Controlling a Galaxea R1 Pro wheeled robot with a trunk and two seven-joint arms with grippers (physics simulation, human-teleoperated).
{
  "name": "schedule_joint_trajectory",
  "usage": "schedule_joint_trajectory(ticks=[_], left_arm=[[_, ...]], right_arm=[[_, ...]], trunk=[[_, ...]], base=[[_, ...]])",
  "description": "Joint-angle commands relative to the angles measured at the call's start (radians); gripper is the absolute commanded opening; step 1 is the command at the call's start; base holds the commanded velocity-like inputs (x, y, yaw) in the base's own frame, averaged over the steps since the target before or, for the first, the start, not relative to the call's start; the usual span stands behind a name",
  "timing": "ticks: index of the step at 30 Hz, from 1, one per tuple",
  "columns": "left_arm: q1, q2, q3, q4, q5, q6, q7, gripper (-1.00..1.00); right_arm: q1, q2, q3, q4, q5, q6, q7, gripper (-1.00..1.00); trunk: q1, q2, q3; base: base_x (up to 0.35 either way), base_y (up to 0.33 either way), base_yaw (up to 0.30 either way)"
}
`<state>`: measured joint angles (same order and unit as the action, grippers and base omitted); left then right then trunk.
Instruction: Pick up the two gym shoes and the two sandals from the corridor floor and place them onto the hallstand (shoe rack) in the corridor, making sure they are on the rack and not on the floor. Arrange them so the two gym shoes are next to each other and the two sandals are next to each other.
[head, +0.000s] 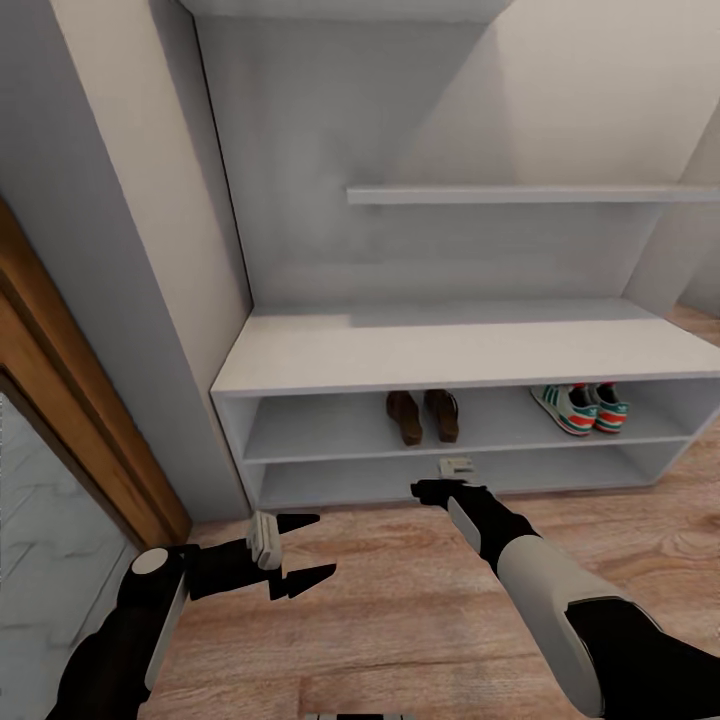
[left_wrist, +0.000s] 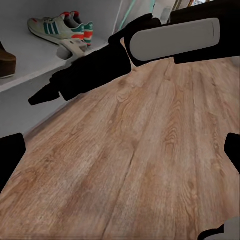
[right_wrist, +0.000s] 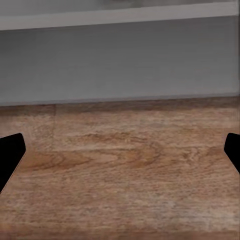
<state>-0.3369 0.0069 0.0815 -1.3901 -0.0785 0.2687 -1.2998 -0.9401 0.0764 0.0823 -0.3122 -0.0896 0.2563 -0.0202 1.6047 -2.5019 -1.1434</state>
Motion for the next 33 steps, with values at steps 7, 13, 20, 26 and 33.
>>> schedule_joint_trajectory(ticks=[7,13,20,26,33], left_arm=[[-0.001,0.001,0.003,-0.001,-0.003,0.011,-0.009,1.0],[-0.001,0.001,0.003,-0.001,-0.003,0.011,-0.009,1.0],[0.006,0.003,0.004,-0.001,-0.004,0.001,-0.005,1.0],[0.005,0.004,0.009,-0.002,-0.003,0.001,-0.004,1.0],[0.005,0.003,0.01,-0.003,-0.004,0.001,-0.006,1.0]], right_arm=[[0.004,-0.001,0.008,-0.003,-0.014,-0.107,-0.001,1.0],[0.012,-0.001,0.008,0.003,-0.015,-0.178,0.003,1.0],[0.007,-0.001,0.003,0.046,-0.013,-0.17,-0.001,1.0],[0.007,-0.001,0.004,0.034,-0.012,-0.171,-0.001,1.0],[0.007,-0.001,0.004,0.034,-0.012,-0.17,-0.001,1.0]], trunk=[[0.0,0.0,-0.001],[0.0,0.0,-0.001],[0.0,0.0,-0.001],[0.0,0.0,-0.001],[0.0,0.0,-0.001]], base=[[-0.012,0.0,0.0],[0.0,0.0,0.0],[0.0,0.0,0.0],[0.0,0.0,0.0],[0.0,0.0,0.0]])
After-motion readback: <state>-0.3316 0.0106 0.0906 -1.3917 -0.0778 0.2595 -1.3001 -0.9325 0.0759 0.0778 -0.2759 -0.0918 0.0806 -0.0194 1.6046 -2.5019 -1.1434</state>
